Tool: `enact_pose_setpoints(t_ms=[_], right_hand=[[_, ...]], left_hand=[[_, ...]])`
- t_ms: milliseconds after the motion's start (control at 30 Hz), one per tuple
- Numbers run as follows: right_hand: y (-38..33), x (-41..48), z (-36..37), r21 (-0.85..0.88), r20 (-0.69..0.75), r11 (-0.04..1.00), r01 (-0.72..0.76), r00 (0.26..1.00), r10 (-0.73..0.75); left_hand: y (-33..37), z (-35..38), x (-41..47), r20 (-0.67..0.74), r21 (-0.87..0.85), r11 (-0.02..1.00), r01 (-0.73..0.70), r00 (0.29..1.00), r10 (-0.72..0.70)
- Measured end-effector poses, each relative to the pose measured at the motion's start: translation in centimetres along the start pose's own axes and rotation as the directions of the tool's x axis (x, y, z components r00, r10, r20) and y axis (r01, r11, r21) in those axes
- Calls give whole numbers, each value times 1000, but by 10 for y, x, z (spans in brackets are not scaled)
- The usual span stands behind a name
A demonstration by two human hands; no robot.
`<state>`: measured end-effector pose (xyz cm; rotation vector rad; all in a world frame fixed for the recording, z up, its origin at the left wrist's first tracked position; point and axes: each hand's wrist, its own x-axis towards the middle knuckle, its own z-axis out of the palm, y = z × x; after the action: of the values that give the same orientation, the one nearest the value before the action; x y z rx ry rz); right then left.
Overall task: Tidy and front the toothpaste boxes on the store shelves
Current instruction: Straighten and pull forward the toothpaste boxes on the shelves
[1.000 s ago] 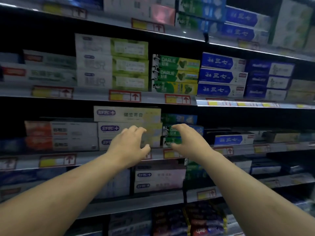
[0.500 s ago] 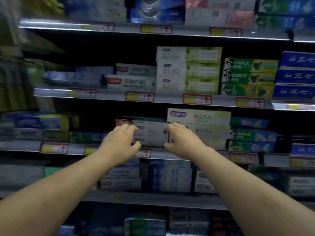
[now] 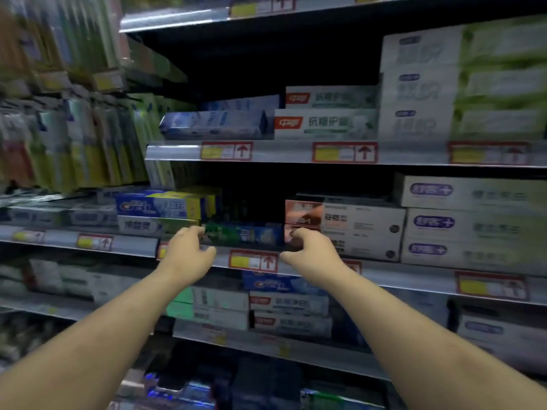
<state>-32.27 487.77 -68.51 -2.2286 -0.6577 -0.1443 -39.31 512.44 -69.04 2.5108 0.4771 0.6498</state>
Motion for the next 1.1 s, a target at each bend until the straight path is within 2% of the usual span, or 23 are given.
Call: enact_pose_setpoints(t_ms=[100,233,433,533,800,867,1000,1067,1100], right_hand=[[-4,8,15,-11,-19,1000,8,1000,-9],[-9,15,24,-258,-25,966,29,999,-36],[-15,21,33,-399,-28,917,-13,1000,2],[-11,21,33,-360,-59,933,-7,998,-16],[-4,17,28,-272,-160,960,64,981,-111],[-3,18,30,-226,-192,973,55,976,-99],[-5,19,37,-89,-229,996,19,973,-39],[-9,18,41,-29,-224,999,20,974,-26],[-11,18,42,-56,-211,998,29,977,-40]], left_hand=[[-25,1,12,-17,-30,1000,7,1000,-7],[-39,2,23,1,-19,1000,-5,1000,5],[-35,5,41,94,159,987,22,995,-37],[-30,7,44,98,220,975,-3,995,-20],[-30,7,39,-119,88,979,-185,974,195],[-29,7,40,-142,46,988,-150,978,155],[-31,10,43,-129,-79,997,12,991,-22],[-33,11,44,-123,-108,994,25,992,-38],[-32,11,44,-127,-105,994,18,991,-32]])
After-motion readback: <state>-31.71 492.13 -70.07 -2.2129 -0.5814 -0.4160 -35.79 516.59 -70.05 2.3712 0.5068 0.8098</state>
